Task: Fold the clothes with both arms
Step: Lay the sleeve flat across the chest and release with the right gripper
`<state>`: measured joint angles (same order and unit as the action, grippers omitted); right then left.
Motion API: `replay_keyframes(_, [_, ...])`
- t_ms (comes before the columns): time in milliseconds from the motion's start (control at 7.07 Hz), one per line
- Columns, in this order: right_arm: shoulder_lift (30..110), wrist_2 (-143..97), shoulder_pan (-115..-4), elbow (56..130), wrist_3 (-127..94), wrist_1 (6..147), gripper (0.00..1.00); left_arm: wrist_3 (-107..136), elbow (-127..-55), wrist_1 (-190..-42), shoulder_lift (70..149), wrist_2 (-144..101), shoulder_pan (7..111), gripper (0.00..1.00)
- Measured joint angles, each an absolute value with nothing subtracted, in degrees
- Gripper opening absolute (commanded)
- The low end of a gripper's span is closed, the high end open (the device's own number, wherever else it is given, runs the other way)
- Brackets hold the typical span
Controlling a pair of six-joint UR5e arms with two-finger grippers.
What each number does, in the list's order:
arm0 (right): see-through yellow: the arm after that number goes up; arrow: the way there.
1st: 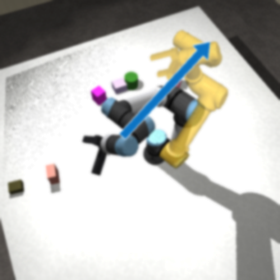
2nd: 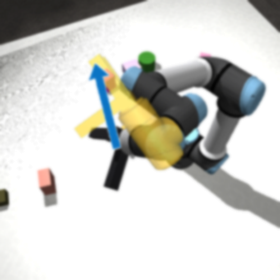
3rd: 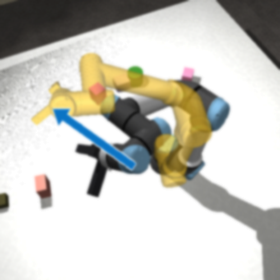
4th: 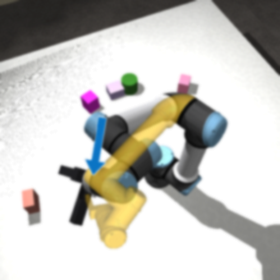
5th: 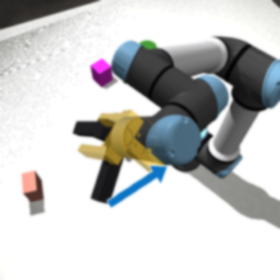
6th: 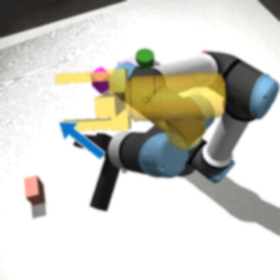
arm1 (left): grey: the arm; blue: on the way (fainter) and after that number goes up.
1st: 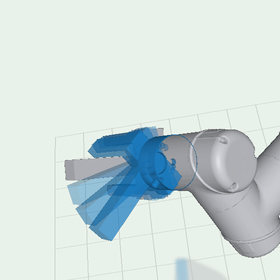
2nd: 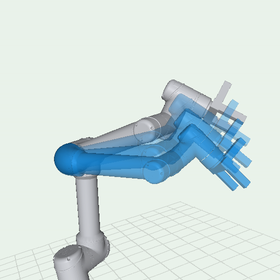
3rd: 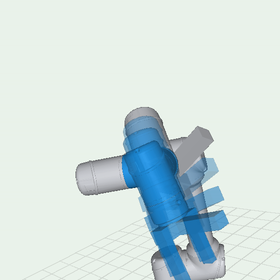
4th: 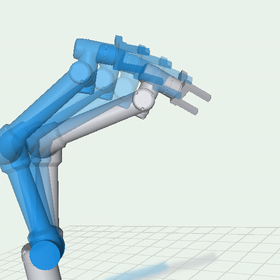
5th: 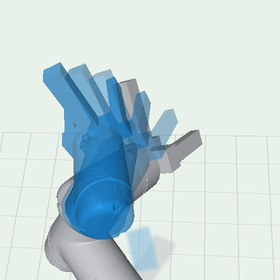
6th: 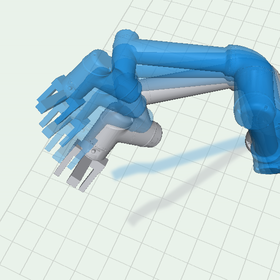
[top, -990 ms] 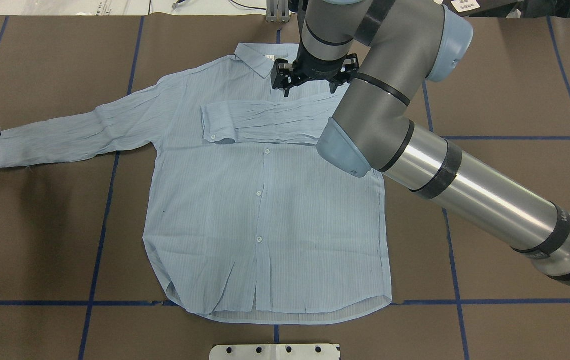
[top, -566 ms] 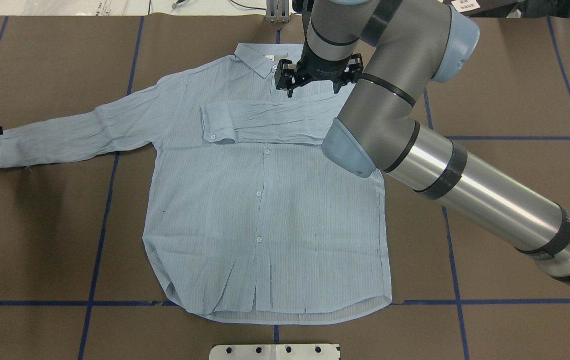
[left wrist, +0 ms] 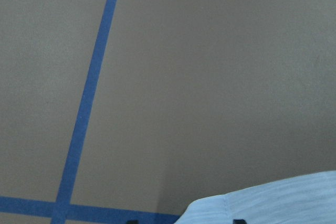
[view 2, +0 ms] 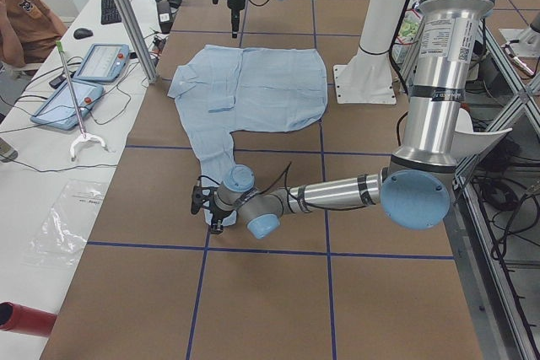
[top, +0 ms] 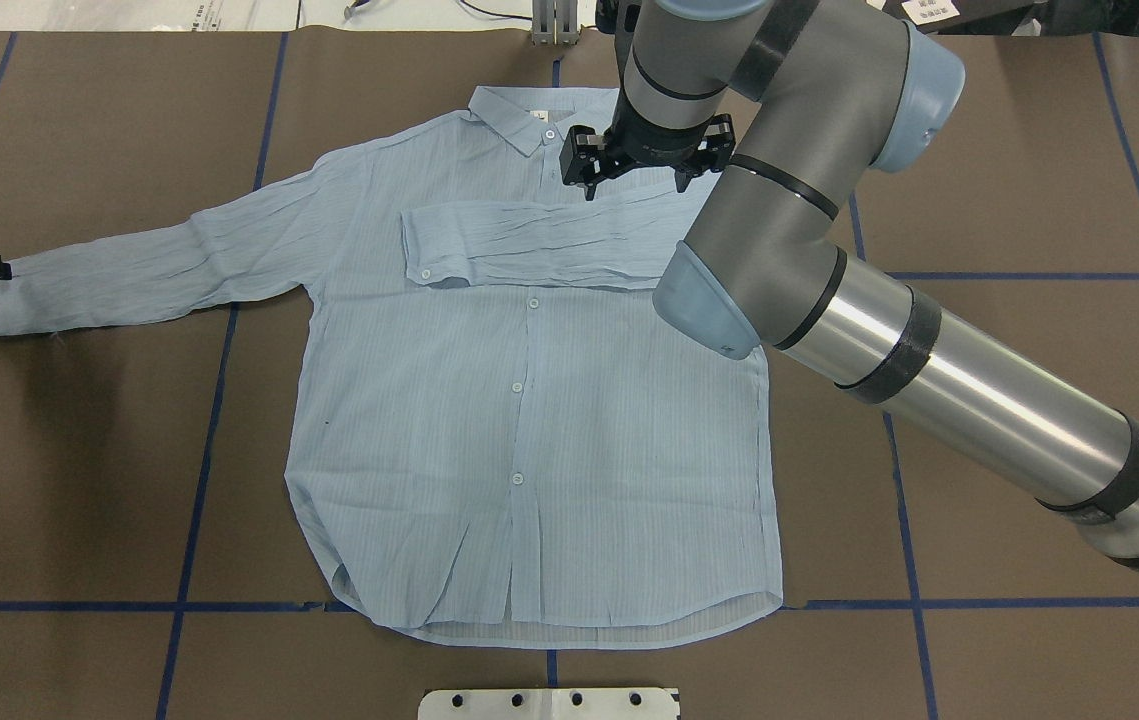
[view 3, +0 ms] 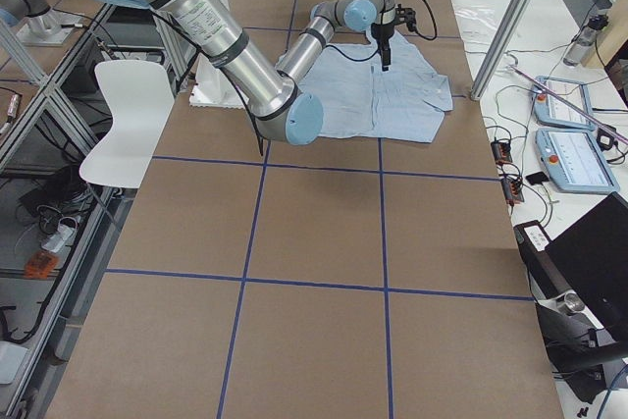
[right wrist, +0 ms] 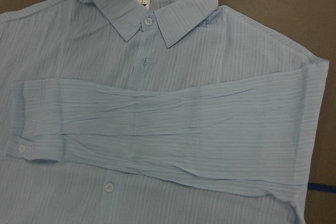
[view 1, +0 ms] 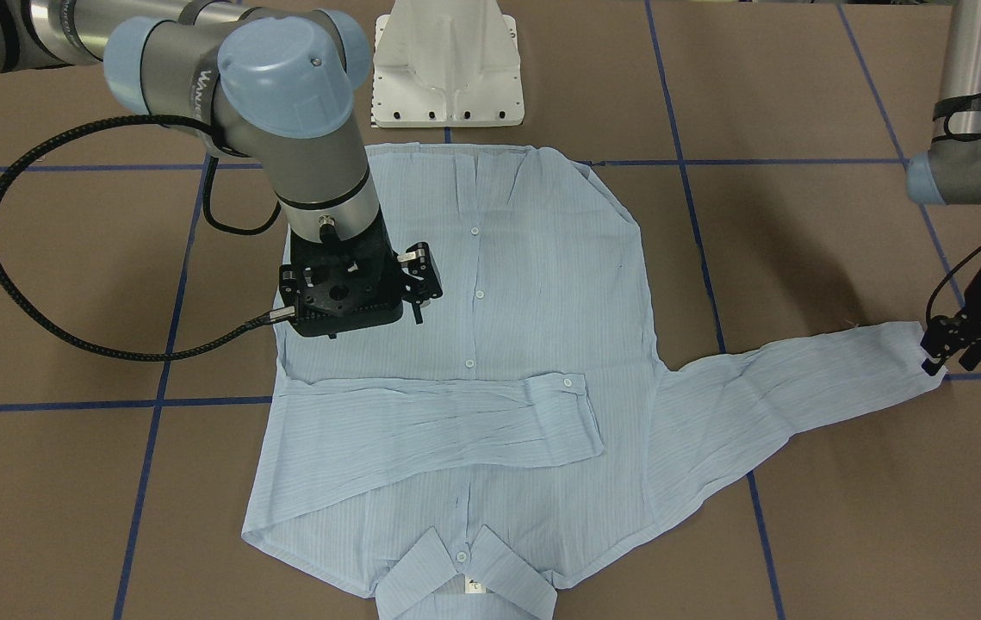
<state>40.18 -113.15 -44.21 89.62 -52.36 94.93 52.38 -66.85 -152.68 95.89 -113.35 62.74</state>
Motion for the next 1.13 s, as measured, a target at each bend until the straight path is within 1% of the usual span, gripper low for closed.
replay_keyframes(566, [40.5,-113.1,-44.2,89.9,-52.2,94.8,1.00,52.4,-66.9,-152.7,95.9,-113.5,62.7,0.64])
replay_keyframes(707, [40.5,-113.1,-44.2,89.9,-52.2,94.8,1.00,52.4,-66.9,-152.7,95.9,-113.5,62.7,0.61])
replay_keyframes(849, [40.5,-113.0,-44.2,89.9,-52.2,94.8,1.00,52.4,-66.9,-152.6,95.9,-113.5,62.7,0.56])
replay_keyframes(1131, [40.5,-113.0,-44.2,90.0,-52.2,94.8,1.00,52.4,-66.7,-152.5,95.9,-113.4,62.7,0.55])
